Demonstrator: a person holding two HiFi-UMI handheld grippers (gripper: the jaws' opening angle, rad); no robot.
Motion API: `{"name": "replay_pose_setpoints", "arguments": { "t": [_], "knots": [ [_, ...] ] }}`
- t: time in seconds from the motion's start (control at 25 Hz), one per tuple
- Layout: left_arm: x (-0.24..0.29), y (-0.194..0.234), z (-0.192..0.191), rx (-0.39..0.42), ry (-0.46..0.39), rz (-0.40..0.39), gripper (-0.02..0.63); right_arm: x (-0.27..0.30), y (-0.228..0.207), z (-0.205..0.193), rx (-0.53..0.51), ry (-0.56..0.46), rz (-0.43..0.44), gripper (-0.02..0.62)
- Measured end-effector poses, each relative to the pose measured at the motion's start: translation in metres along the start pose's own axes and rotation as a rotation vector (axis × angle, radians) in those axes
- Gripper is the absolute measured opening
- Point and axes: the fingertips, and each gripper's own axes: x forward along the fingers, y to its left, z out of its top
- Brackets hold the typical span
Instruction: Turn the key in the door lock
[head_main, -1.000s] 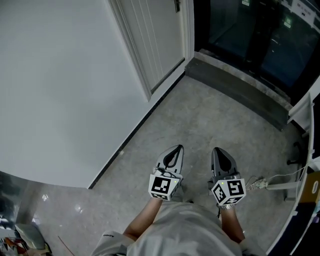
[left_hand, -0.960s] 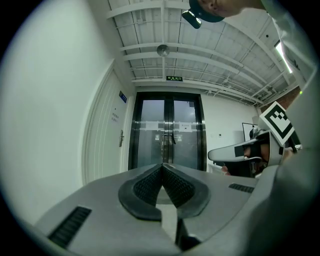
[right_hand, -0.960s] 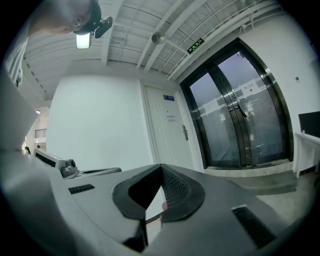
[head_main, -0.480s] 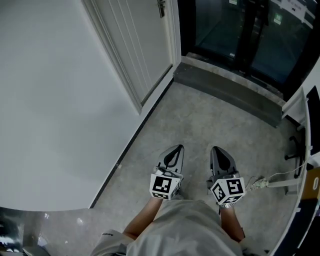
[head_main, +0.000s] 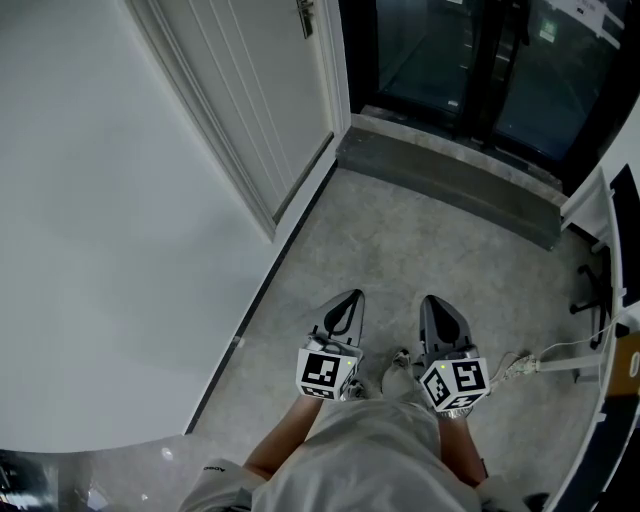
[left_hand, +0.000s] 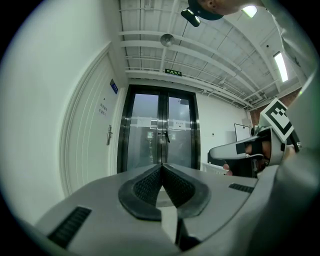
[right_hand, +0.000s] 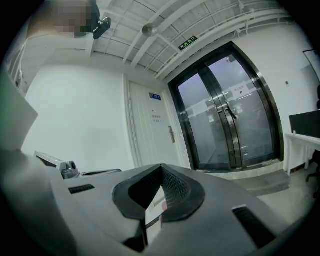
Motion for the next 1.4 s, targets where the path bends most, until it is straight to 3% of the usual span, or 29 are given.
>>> {"name": "replay_pose_setpoints", "arguments": {
  "t": [0.48, 0.92, 1.4],
  "knots": [
    [0.074, 0.042, 0.006, 0.009, -0.036, 0.058, 0.009, 0.09, -0.04, 0.006, -0.003, 0.003, 0.057, -0.008],
    [0.181, 0.093, 0.022, -0.017, -0.05, 0.157, 0.009, 0.201, -0.098, 0.042, -0.034, 0.02, 0.138, -0.008],
    [0.284, 0.102, 0.034, -0.024, -0.059, 0.221, 0.009, 0.277, -0.176, 0.062, -0.038, 0.045, 0.215, -0.008]
  ]
}}
